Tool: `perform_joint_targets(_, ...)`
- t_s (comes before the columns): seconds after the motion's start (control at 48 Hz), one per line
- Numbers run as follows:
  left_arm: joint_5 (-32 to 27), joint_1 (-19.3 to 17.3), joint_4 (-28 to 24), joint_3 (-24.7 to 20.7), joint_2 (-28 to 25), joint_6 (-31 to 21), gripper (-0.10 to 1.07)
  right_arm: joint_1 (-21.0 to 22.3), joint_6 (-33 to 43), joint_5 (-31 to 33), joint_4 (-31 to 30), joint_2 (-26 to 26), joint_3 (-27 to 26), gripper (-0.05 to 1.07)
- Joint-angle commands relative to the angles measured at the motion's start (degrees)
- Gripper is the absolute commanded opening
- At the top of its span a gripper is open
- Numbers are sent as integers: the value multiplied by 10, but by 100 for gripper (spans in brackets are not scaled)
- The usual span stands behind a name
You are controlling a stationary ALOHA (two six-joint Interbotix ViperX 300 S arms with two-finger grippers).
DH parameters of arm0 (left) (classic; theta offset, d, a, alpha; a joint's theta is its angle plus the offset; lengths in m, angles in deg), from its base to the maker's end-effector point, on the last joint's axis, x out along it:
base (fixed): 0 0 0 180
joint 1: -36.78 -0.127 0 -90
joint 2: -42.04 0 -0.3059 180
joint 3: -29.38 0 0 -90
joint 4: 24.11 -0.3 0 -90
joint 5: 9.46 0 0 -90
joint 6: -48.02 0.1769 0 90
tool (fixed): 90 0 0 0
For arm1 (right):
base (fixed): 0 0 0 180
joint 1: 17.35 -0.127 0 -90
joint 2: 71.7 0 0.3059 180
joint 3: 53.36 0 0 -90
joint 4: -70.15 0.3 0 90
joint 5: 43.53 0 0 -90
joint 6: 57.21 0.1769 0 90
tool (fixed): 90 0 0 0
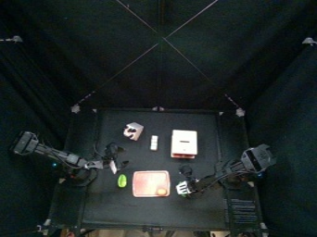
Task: Put pea on plate
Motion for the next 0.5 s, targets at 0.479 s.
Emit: perform_joint_targets(0.479,-2,0,9,-5,1,-1,101,50,12,2,-54,-40,-106,64)
